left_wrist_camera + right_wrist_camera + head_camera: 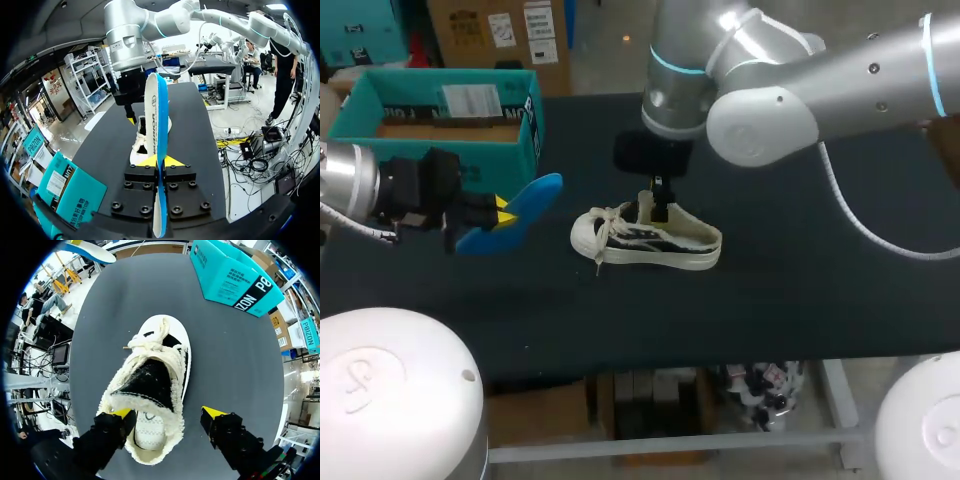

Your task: Open the shoe tongue, take the insole out of the shoe, put the insole back into the shoe, and pack the shoe into the shoebox

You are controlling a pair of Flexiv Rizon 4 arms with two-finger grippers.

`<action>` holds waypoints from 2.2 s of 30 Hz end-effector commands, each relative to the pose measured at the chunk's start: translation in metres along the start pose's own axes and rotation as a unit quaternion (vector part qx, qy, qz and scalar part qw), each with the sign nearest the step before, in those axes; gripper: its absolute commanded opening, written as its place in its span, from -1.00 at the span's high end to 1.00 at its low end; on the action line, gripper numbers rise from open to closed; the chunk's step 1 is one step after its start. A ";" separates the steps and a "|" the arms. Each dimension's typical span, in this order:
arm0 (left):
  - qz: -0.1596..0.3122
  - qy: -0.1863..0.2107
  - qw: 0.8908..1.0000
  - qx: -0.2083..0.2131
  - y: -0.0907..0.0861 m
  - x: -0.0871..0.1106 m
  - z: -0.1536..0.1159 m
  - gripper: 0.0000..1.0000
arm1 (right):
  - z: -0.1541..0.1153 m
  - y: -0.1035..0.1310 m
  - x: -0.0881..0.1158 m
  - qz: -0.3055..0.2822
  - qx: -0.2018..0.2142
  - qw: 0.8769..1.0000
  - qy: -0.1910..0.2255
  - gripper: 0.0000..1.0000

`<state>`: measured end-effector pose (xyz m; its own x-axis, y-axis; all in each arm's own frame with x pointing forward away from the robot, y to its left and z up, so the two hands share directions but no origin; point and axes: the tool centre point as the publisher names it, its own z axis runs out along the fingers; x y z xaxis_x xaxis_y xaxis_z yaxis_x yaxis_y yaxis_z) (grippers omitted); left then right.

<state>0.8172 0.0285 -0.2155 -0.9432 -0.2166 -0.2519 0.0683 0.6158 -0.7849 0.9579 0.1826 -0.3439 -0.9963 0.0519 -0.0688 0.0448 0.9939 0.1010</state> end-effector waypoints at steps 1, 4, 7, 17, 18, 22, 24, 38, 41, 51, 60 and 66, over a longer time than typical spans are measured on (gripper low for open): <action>-0.001 -0.006 1.000 0.001 0.004 0.001 0.002 1.00 | 0.006 0.006 -0.003 0.011 0.082 0.997 -0.011 1.00; -0.002 -0.005 1.000 0.000 0.005 -0.001 0.003 1.00 | 0.007 0.004 -0.003 0.026 0.099 0.994 -0.023 1.00; -0.003 -0.004 1.000 -0.001 0.006 -0.002 0.004 1.00 | 0.006 0.001 -0.003 0.041 0.109 0.993 -0.032 1.00; 0.004 0.007 1.000 -0.002 0.005 -0.004 0.011 1.00 | 0.001 -0.006 0.000 0.068 0.105 0.992 -0.035 1.00; 0.007 0.009 1.000 -0.003 0.005 -0.005 0.012 1.00 | 0.000 -0.007 0.001 0.074 0.101 0.992 -0.035 1.00; 0.035 0.030 0.999 0.000 0.004 -0.004 0.017 1.00 | -0.005 -0.011 0.001 0.103 0.088 0.990 -0.030 1.00; 0.063 0.050 0.997 0.005 0.002 -0.004 0.021 1.00 | -0.012 -0.015 0.001 0.130 0.078 0.988 -0.026 1.00; 0.183 0.129 0.973 0.065 -0.026 -0.025 0.053 1.00 | -0.048 -0.033 0.018 0.311 0.042 0.949 -0.003 1.00; 0.219 0.150 0.961 0.077 -0.033 -0.029 0.060 1.00 | -0.050 -0.033 0.026 0.351 0.033 0.936 0.006 1.00; 0.303 0.202 0.924 0.114 -0.041 -0.040 0.078 1.00 | -0.039 -0.026 0.048 0.449 0.007 0.893 0.032 1.00; 0.349 0.240 0.893 0.152 -0.052 -0.043 0.089 1.00 | -0.033 -0.027 0.060 0.525 0.002 0.851 0.022 1.00; 0.371 0.255 0.876 0.173 -0.058 -0.043 0.092 1.00 | -0.033 -0.032 0.069 0.558 -0.017 0.830 0.014 1.00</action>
<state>0.8761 -0.0661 -0.2108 -0.6262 0.5358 -0.5664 0.7519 0.2228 -0.6204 0.8938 0.1571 -0.3190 -0.3397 0.9350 0.1020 0.9400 0.3339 0.0704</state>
